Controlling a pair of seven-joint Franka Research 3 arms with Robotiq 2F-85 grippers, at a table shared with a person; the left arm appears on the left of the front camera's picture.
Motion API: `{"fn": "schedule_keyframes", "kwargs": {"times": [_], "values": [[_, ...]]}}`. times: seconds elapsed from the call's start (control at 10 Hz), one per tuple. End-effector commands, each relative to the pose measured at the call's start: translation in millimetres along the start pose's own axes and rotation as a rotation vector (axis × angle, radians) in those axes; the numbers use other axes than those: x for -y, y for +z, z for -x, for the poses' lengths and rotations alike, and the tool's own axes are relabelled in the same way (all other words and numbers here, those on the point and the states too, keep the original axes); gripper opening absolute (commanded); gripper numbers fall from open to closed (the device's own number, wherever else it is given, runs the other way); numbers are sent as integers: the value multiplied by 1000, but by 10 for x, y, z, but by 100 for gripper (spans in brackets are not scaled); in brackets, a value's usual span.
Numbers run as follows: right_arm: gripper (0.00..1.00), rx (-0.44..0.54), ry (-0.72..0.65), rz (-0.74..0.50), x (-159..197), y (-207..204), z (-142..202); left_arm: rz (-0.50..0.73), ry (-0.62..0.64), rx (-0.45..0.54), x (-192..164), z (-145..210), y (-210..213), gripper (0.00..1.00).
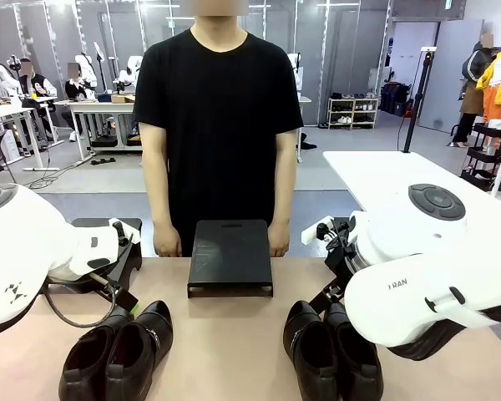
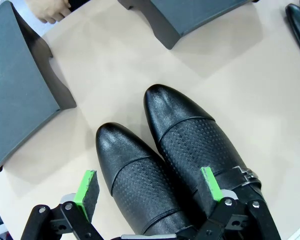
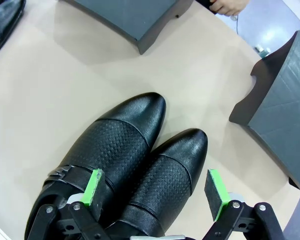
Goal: Place the shoes on the stand as instructed by the person.
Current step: Pick up one pair of Shoes and place it on the Shoes Stand indicated by the person.
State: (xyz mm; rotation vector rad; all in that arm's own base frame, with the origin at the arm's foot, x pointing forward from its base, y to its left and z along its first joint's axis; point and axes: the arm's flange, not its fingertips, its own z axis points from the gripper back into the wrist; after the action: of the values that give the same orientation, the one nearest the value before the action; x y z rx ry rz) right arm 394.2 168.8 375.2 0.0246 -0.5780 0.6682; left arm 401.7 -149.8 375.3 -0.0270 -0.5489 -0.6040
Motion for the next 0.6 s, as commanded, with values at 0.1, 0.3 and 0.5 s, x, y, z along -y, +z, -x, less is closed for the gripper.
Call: {"fn": "schedule_keyframes", "kwargs": {"times": [0.1, 0.3, 0.5], "values": [[100, 8, -5, -82, 119, 323, -312, 96, -30, -13, -223, -241, 353, 100], [100, -1, -63, -188, 249, 632, -504, 278, 12, 22, -394, -369, 726, 100], [100, -21, -140, -375, 490, 997, -543, 508, 47, 33, -572, -368, 1077, 100]]}}
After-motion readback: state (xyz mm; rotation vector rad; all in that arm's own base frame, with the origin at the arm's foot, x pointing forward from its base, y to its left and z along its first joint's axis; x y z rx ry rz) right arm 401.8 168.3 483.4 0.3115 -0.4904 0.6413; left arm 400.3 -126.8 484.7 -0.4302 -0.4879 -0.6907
